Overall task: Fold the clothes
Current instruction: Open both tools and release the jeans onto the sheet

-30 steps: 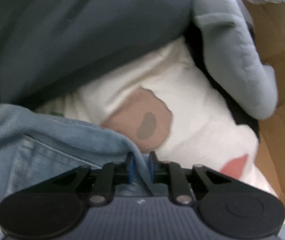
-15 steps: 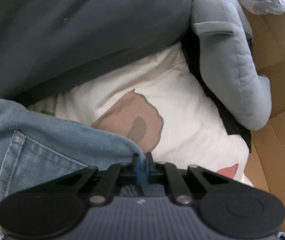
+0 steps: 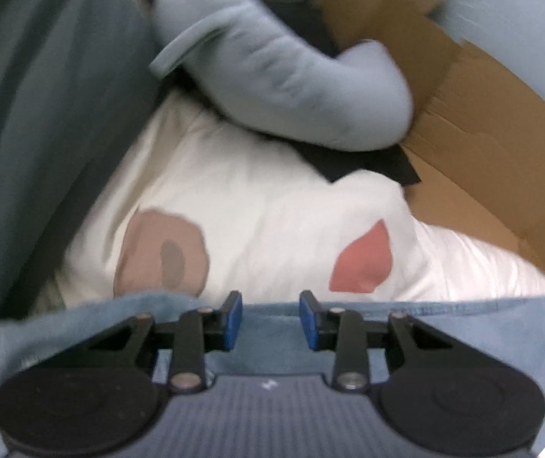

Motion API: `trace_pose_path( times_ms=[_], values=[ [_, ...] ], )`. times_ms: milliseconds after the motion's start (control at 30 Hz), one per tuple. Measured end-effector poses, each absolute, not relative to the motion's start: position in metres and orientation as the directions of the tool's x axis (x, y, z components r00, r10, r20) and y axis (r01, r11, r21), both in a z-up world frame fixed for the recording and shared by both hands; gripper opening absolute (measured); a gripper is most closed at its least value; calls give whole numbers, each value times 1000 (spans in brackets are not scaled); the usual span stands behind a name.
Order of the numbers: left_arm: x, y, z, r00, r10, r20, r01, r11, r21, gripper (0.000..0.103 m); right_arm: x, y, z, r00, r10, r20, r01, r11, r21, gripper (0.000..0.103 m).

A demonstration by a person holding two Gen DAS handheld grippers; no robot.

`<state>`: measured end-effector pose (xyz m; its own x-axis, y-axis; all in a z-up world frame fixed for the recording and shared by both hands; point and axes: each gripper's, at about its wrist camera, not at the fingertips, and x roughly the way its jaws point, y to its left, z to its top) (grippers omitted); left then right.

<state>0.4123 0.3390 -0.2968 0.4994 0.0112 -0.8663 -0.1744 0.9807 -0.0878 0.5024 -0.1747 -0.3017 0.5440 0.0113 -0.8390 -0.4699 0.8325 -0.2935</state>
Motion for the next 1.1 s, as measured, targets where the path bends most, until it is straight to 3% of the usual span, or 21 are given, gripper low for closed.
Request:
trace_pose_path(
  times_ms=[300,700,800,833,867,1100],
  values=[
    [426,293,-308,506,25,-862,116,989,97,37,518,-124,-291,492,309,-814,-631,770,-90,34],
    [414,277,-334,444,-3,-896,350,921,170,37,532,-48,-330,317,421,-850,-811,585,-12,39],
    [413,274,-338,431,-1,-902,390,902,185,33,531,-37,-331,281,435,-856,-842,539,-3,39],
    [412,274,-340,427,-1,-904,405,894,190,21,532,-32,-333,268,438,-858,-852,523,0,39],
    [412,273,-341,420,-4,-907,421,887,191,16,531,-28,-333,258,439,-861,-862,506,-1,39],
    [404,267,-343,422,9,-907,505,829,243,10,528,4,-344,211,421,-882,-911,412,-21,39]
  ],
)
